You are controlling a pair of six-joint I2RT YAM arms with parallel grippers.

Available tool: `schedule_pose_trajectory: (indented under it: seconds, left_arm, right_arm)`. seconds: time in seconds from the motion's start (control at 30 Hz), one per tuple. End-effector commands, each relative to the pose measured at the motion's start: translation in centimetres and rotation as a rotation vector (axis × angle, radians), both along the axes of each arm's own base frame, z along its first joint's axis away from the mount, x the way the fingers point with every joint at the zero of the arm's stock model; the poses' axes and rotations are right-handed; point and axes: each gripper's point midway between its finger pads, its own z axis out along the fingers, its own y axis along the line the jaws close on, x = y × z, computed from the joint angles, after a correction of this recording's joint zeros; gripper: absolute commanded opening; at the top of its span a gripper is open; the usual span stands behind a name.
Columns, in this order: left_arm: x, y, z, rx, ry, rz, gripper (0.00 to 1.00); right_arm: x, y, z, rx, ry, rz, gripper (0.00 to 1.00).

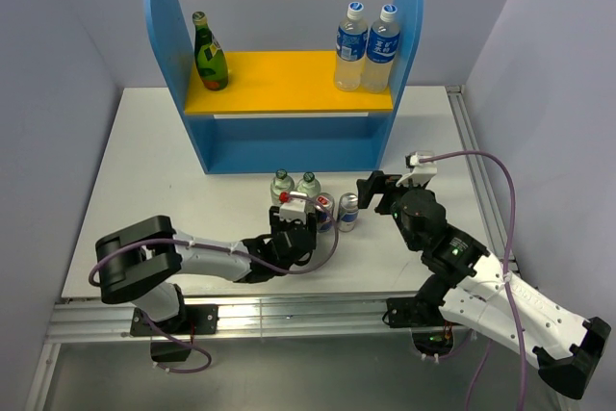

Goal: Place and organize the beverage onto the shelf

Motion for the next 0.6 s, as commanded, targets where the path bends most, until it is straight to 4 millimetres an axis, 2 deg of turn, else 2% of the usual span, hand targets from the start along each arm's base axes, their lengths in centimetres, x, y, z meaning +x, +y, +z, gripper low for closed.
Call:
schedule_pose_trajectory:
  seconds: [0.0,0.03,0.07,0.1,0.17,0.2,0.23,0.3,0.33,0.4,0.43,0.47,0.5,0.53,0.57]
  left_arm:
    - [1.1,-0.1,1.0,-0.032,-0.038,0.028,0.52]
    - [1.0,-0.1,1.0,-0.029,-0.035,0.027,0.37]
    - [0.9,0.1,1.0,-0.024,-0.025,0.032,0.08]
    - [0.8,0.2,1.7,-0.034,-0.026,0.034,0.01]
    - [0.3,0.8,2.3,-0.006,-0.022,0.048,0.00]
    - [0.1,1.0,3.6,-0.015,-0.033,0.056,0.00]
    - [-0.5,0.1,5.3,-0.048,-0.038,0.055,0.00]
    - [-1.5,1.5,6.9,0.036,-0.041,0.074,0.00]
    - [-1.5,1.2,9.3,0.002,-0.045,0.094,0.00]
    - [-1.8,2.4,12.2,0.020,-0.059,0.099,0.00]
    - [-1.6,2.1,14.9,-0.012,-0.082,0.101,0.00]
    - [-1.6,2.3,16.4,-0.019,-0.095,0.095,0.00]
    - [-1.4,2.6,18.4,-0.044,-0.115,0.091,0.00]
    - [-1.1,2.5,21.2,-0.056,-0.149,0.083,0.00]
    - [-0.8,2.8,22.9,-0.064,-0.171,0.091,0.00]
  right_arm:
    - [0.2,0.2,0.6,0.022,-0.021,-0.007,0.95]
    - [0.2,0.2,0.6,0.022,-0.021,-0.007,0.95]
    - [0.2,0.2,0.6,0.021,-0.021,-0.005,0.95]
    - [0.2,0.2,0.5,0.019,-0.020,-0.005,0.95]
    - [0.2,0.2,0.6,0.023,-0.022,-0.005,0.95]
    - [0.2,0.2,0.5,0.021,-0.020,-0.005,0.95]
    - [0.2,0.2,0.6,0.023,-0.022,-0.005,0.95]
    - [0.2,0.2,0.7,0.026,-0.025,-0.005,0.95]
    - [0.2,0.2,0.7,0.026,-0.026,-0.004,0.95]
    - [0.2,0.2,0.8,0.029,-0.030,-0.005,0.95]
    - [0.1,0.2,0.9,0.031,-0.030,-0.001,0.95]
    - [0.1,0.2,0.8,0.030,-0.029,-0.001,0.95]
    - [0.1,0.3,0.9,0.034,-0.032,0.001,0.95]
    - [0.1,0.3,1.0,0.033,-0.033,0.003,0.95]
    - [0.1,0.3,0.9,0.035,-0.032,0.004,0.95]
